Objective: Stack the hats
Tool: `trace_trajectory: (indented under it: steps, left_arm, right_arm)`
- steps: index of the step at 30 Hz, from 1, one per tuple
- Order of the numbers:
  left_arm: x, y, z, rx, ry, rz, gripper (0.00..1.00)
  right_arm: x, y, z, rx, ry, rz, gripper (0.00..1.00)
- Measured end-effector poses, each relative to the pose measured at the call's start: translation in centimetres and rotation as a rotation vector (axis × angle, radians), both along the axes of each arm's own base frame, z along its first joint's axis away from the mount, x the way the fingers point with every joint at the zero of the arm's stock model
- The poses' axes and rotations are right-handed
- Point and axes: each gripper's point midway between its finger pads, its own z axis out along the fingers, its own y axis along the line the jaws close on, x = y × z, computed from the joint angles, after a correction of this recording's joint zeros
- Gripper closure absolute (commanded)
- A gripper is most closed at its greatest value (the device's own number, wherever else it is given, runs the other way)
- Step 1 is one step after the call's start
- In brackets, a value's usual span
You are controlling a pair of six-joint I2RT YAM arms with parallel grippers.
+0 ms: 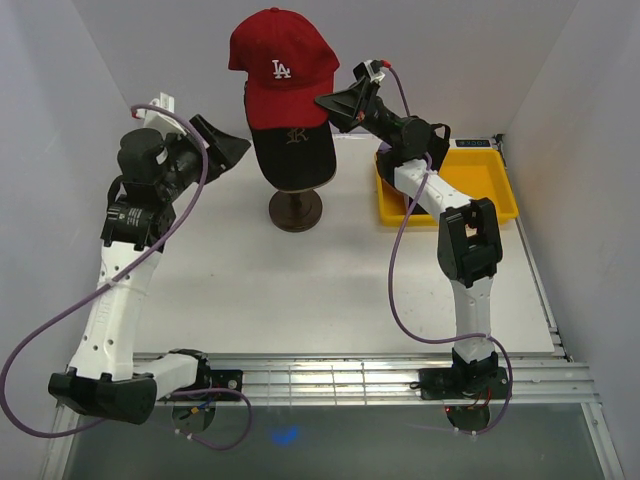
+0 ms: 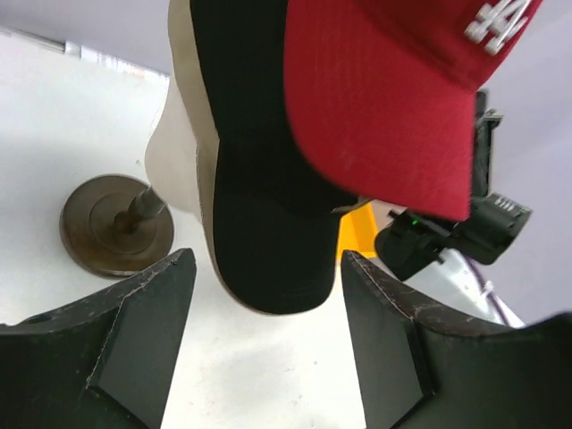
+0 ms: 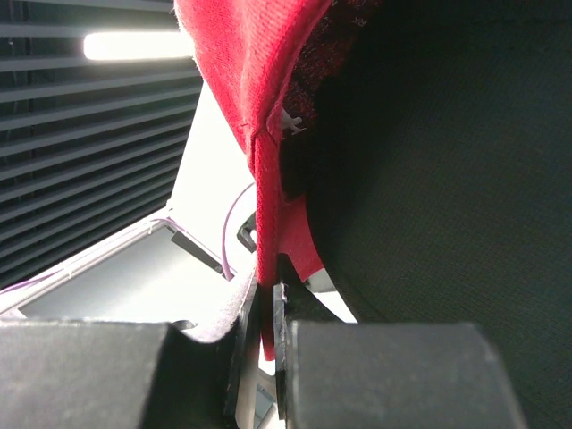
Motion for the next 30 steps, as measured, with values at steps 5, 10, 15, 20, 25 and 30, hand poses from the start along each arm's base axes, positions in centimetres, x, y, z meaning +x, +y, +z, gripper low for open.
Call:
trace_trajectory:
  steps: [5,10,15,20,25,30]
  left_arm:
    - [1.4,2.2,2.8,-0.112,-0.037,-0.001,0.16]
    - [4.1,3.4,2.9,-0.241,-0.022,-0.042,0.13]
    - [6.1,2.4,1.3,-0.386,0.022,-0.155,0.15]
    - [7.1,1.4,1.2,-0.457,0.036,-0.240,0.16]
    - [7.6,0.9,2.7,-0.485,0.005,-0.305,0.18]
    - [8.1,0.5,3.3,-0.497,-0.015,-0.350,0.19]
  right_arm:
    - [0.0,0.0,0.2,-0.006,-0.002,0.003,0.92]
    - [0.0,0.0,0.2,-0.007,-0.002,0.003,0.92]
    - [0.1,0.0,0.0,-0.008,0.003,0.002,0.92]
    - [0.3,0.1,-0.4,-0.006,0.018,-0.002,0.92]
    - [0.3,-0.2,-1.0,0.003,0.061,-0.018,0.92]
    - [-0.3,-0.6,-0.7,0.008,0.066,-0.022,0.92]
